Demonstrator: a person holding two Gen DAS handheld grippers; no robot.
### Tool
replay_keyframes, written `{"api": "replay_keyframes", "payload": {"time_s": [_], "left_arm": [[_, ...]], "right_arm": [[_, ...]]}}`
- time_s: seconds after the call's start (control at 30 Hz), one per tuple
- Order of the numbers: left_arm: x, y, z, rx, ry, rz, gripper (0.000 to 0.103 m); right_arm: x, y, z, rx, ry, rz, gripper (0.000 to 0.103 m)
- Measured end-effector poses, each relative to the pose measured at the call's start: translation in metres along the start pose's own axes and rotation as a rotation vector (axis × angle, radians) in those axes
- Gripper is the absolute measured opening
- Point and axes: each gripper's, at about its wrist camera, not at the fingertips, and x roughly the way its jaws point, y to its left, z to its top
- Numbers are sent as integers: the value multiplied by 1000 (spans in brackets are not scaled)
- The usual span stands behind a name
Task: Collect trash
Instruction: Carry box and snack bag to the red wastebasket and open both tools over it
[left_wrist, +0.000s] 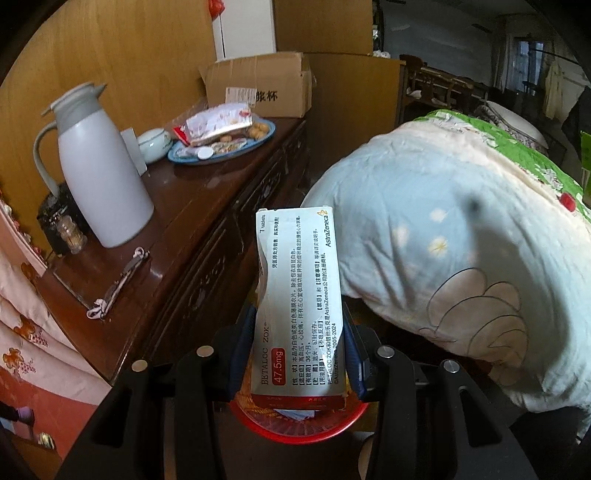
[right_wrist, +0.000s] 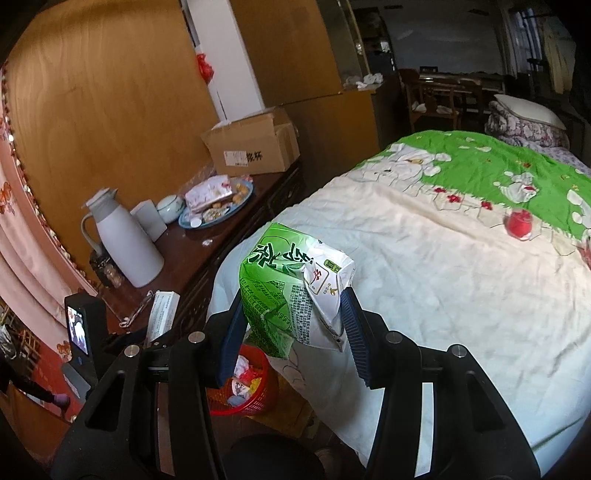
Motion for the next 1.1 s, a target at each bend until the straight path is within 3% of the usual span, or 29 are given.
{"api": "replay_keyframes", "payload": {"time_s": [0.4,0.7,0.83,1.1], "left_arm": [[37,7,-15,-16,82,-5,44],[43,5,-16,-9,92,-3,45],[41,5,-16,-8,87,5,66],[35,8,-14,-24,76,20,74]], "right_arm": [[27,12,-3,-24,54,11,50],[35,14,-5,-25,72,20,50],[36,14,-5,-24,76,26,50],[34,17,-7,-28,76,39,50]]}}
